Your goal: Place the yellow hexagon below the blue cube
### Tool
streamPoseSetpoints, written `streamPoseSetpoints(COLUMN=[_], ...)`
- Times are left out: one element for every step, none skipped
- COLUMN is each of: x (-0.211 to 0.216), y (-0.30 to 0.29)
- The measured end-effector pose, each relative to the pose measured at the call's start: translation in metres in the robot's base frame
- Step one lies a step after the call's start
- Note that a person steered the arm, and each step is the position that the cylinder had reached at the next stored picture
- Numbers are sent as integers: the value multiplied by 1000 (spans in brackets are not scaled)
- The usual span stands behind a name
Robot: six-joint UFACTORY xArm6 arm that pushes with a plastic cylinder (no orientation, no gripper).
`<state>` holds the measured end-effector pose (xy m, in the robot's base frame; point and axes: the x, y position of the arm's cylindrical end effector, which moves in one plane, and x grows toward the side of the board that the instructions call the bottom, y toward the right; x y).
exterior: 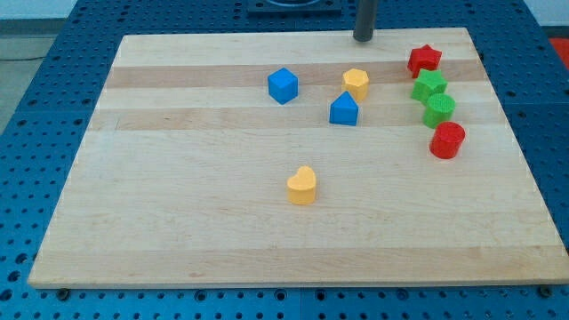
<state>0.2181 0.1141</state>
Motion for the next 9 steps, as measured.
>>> streamPoseSetpoints(x=[24,39,48,48,54,72,86,102,102], y=[0,0,0,5,18,18,16,16,1])
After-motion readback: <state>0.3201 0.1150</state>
